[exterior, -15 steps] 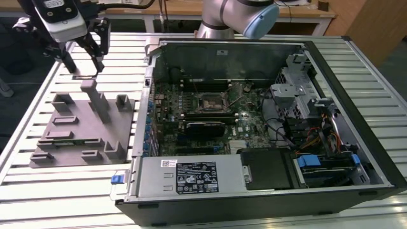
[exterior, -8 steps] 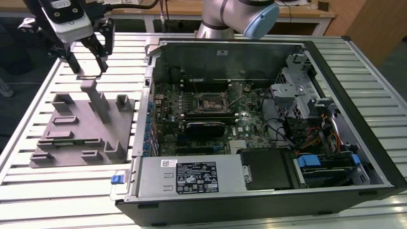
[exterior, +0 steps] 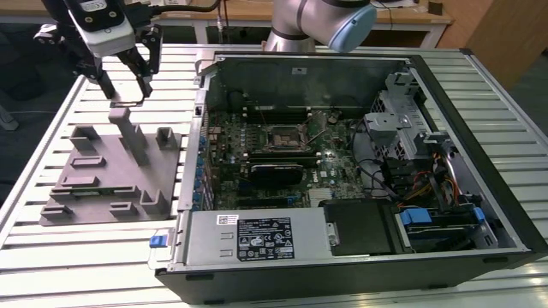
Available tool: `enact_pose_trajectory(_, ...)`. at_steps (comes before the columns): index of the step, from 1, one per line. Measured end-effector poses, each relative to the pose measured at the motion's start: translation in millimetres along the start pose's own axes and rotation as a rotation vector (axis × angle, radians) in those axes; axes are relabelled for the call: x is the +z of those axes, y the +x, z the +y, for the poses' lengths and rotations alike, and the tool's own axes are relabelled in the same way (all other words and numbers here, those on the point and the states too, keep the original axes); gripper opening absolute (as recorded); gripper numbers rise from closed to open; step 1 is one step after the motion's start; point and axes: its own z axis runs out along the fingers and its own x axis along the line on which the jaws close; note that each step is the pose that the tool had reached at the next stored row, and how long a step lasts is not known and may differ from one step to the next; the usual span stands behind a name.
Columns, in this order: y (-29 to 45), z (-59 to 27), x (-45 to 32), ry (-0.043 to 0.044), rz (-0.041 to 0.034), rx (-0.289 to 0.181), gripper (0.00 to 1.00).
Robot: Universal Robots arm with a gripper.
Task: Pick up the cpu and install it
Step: 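Pick up the cpu and move it towards the insertion slot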
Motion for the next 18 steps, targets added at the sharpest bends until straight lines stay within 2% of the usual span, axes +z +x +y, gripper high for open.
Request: enact_pose_trajectory(18,-16.0,-0.6,0.0,0.0001,0.0001,0.0,0.54)
